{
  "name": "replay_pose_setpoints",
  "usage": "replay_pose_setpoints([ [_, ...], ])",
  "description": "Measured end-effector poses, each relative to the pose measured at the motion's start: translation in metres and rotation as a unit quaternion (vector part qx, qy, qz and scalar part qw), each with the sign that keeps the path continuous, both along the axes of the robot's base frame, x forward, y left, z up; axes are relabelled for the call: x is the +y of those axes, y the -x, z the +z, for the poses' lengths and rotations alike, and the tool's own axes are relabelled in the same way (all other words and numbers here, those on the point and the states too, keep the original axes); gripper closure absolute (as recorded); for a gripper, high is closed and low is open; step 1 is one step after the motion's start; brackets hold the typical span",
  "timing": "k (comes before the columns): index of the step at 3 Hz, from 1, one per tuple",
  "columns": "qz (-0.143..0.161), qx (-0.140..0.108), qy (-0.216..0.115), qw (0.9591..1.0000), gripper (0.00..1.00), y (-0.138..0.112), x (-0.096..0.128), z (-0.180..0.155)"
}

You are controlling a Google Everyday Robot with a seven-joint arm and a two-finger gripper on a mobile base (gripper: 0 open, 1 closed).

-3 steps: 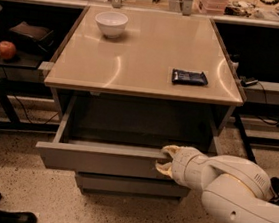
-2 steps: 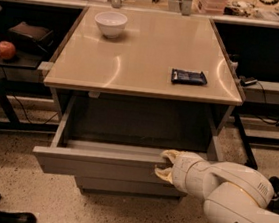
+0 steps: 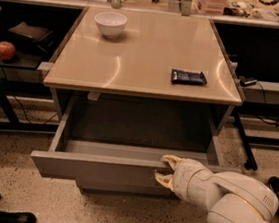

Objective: Open top drawer

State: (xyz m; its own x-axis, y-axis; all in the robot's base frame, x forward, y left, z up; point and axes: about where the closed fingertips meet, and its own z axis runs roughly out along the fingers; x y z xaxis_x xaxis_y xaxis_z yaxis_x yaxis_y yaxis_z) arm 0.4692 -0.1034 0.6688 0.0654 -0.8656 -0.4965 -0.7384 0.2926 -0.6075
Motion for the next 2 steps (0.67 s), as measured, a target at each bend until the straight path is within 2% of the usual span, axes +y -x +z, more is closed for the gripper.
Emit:
replay_pose_setpoints([
  [2,0.002,-0.004,-0.002,1.0000,1.00,0.0093,0.0016,0.0036],
])
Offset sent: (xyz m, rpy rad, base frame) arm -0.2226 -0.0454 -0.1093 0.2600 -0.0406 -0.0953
